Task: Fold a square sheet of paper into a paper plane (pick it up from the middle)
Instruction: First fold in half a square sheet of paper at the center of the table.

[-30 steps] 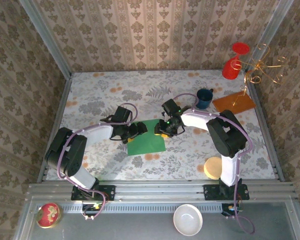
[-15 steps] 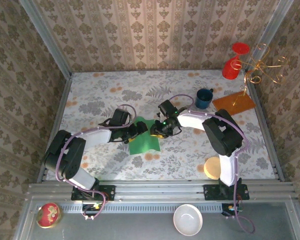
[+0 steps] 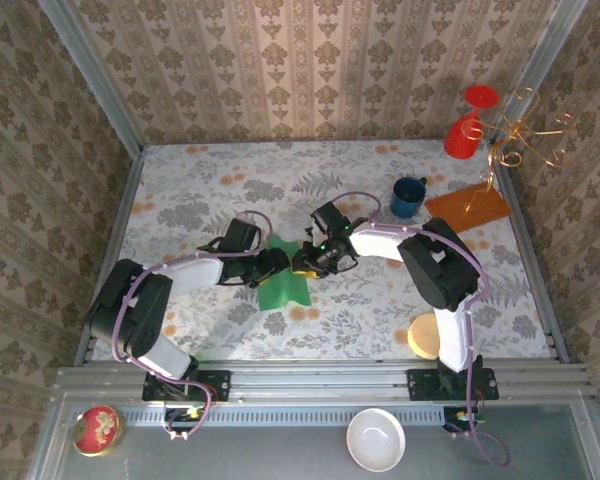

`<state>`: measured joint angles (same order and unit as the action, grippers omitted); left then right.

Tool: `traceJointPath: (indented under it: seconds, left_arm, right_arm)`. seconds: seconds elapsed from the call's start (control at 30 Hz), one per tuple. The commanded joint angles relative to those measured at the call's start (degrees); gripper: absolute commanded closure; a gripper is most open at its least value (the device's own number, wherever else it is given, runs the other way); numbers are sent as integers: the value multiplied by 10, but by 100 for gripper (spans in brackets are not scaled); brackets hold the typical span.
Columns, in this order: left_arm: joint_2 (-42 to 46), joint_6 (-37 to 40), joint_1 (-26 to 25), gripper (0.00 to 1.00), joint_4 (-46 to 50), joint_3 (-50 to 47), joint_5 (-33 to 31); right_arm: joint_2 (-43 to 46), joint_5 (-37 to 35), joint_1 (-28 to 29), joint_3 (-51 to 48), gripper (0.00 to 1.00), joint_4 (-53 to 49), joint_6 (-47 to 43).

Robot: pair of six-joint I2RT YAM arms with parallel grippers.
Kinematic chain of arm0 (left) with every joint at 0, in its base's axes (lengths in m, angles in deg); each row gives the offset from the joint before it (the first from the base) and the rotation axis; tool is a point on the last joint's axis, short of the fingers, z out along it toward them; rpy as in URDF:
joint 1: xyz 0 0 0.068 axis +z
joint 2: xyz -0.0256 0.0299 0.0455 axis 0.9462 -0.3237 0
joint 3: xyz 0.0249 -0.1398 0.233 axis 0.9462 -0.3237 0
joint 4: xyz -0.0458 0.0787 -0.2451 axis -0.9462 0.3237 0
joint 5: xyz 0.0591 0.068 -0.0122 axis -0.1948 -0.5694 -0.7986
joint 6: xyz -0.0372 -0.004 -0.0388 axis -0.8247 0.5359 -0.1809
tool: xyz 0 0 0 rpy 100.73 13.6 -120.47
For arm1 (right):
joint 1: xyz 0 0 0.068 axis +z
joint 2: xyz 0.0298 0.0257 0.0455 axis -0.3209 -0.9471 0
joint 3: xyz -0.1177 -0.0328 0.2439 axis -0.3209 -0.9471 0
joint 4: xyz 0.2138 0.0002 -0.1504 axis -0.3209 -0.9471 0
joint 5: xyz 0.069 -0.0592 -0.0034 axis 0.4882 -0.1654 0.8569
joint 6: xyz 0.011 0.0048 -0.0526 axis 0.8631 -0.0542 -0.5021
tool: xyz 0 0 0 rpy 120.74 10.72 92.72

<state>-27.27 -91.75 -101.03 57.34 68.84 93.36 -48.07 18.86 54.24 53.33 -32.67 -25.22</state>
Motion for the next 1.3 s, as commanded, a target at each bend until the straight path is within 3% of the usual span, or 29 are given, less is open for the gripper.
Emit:
traceJointPath:
  seconds: [0.0,0.3,0.43,0.57,0.7,1.0,1.27]
  left_arm:
    - [-11,17,3,39,47,3,-14]
    - [31,63,28,60,46,4,0]
    - [75,64,35,66,27,14,52]
    - [111,56,52,67,10,42,118]
    - [115,33,52,67,-24,71,190]
    - [75,9,13,68,-83,122,266]
    - [28,13,3,69,-87,128,278]
  right_arm:
    - [8,12,-6,-18,66,13,15]
    - [140,-8,-67,-89,62,98,19]
    - [188,4,-106,-122,58,138,27]
    - [236,48,-147,-138,39,152,-2]
    - [258,96,-173,-147,29,164,-10]
    - [264,168,-176,-209,25,257,20]
    - [265,187,-163,-242,25,296,33]
